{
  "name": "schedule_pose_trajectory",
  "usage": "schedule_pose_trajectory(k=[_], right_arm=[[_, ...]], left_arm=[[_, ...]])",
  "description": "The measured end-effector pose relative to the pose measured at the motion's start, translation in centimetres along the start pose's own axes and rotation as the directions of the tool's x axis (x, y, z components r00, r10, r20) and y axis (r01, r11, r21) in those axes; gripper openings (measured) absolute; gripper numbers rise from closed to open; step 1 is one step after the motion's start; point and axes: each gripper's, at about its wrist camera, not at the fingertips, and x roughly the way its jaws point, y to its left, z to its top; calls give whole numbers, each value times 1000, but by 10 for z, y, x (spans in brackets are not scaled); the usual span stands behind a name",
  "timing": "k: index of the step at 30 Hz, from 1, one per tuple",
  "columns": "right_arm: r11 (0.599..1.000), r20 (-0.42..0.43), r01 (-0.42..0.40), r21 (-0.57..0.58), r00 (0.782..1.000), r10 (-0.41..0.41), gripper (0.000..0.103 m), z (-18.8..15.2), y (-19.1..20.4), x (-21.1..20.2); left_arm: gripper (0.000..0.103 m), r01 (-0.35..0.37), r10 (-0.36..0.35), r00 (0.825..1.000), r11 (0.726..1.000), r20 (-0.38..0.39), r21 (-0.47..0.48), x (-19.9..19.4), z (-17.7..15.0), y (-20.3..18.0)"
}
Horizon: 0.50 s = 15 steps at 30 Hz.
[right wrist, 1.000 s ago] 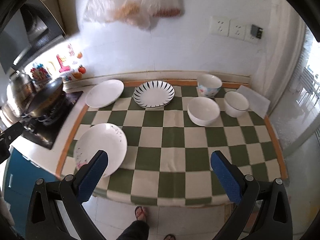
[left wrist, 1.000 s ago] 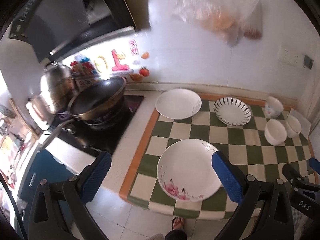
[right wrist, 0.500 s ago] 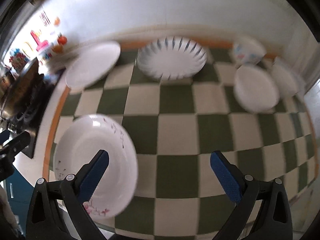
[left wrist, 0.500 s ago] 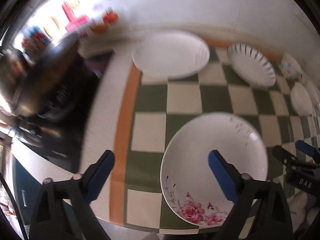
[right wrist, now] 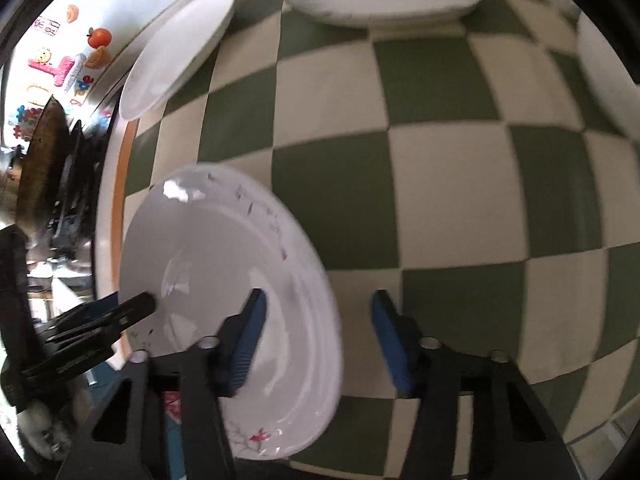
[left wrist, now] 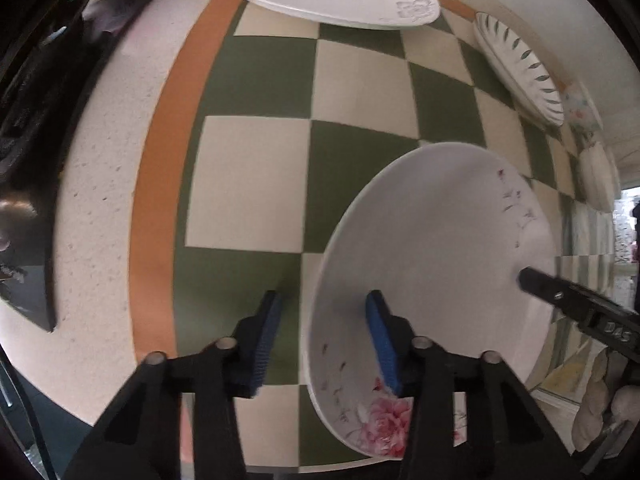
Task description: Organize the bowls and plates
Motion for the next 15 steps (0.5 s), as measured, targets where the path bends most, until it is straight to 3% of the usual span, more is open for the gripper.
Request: schedule_pose_trajectory(k=[2, 5, 15], right_arm=[[1000, -33, -18, 7, 999, 18, 28, -1, 0, 4], [1000, -39, -25, 9, 999, 26, 21, 0, -1, 10], [998, -43, -60, -36, 997, 58, 18, 5, -10, 3]], left_arm=[[26, 23, -23, 1000, 1000, -5, -6, 1, 1, -4], [26, 10, -10, 1000, 1000, 3, -21, 1, 1, -10], [26, -25, 25, 999, 999, 21, -36, -12, -4, -40]])
